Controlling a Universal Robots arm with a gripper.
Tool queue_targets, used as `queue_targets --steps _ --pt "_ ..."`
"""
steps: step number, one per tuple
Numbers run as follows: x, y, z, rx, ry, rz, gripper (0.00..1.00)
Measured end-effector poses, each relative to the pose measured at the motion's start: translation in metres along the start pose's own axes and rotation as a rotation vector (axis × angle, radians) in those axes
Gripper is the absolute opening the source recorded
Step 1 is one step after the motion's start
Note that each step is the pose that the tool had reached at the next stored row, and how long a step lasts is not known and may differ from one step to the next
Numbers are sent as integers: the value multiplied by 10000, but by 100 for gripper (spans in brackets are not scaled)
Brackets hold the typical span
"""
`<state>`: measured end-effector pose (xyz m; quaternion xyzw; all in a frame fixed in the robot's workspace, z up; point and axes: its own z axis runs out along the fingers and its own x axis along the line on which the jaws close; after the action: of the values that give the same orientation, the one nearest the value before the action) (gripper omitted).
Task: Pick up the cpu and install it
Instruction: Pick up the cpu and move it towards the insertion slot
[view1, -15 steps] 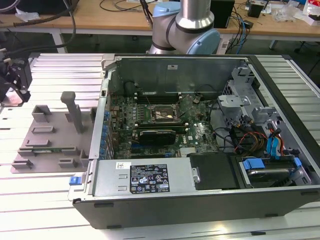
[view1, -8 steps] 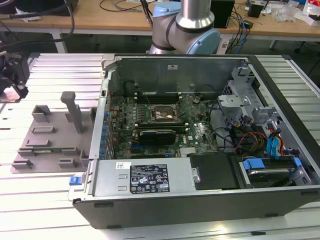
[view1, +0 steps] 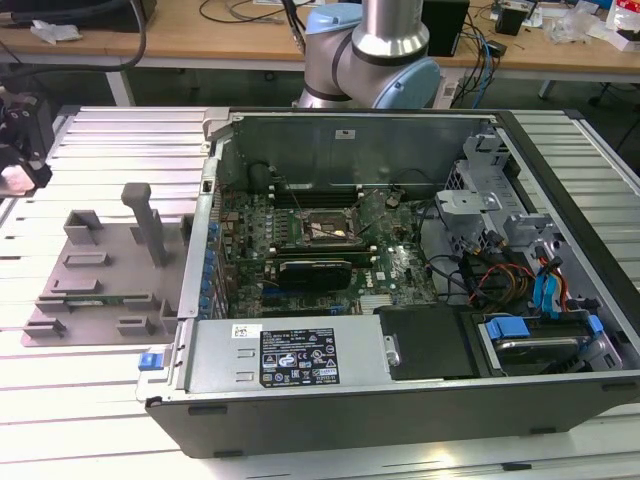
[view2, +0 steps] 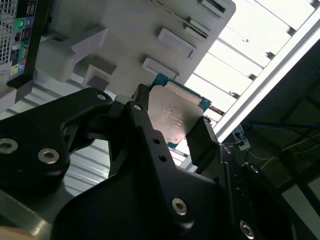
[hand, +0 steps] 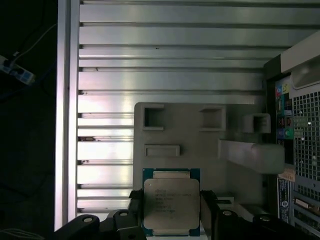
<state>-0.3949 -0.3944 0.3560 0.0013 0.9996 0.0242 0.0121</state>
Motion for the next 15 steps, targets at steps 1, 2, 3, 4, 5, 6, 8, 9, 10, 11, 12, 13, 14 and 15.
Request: queue_targets --steps 1,2,3,4,5,6,8,9,10,11,12,13,14,15 --pt "0 2 -18 0 0 0 55" --pt "-1 4 -31 0 1 -1 55" --pt "-1 7 -48 0 0 0 55" --pt "-2 9 -63 -1 -1 0 55" --pt "-2 10 -77 0 0 0 55" --pt "-2 12 -89 -2 -2 0 55" --pt "-2 12 -91 0 0 0 55" --pt "-2 12 -93 0 0 0 55" --pt "-2 12 -101 2 4 0 55" --pt "-2 13 -109 1 2 0 55" --pt "-3 13 -118 0 -1 0 55" --pt "-3 13 -121 -1 -1 0 55" --pt "-3 14 -127 0 -1 0 55" --pt "-3 14 -135 0 0 0 55"
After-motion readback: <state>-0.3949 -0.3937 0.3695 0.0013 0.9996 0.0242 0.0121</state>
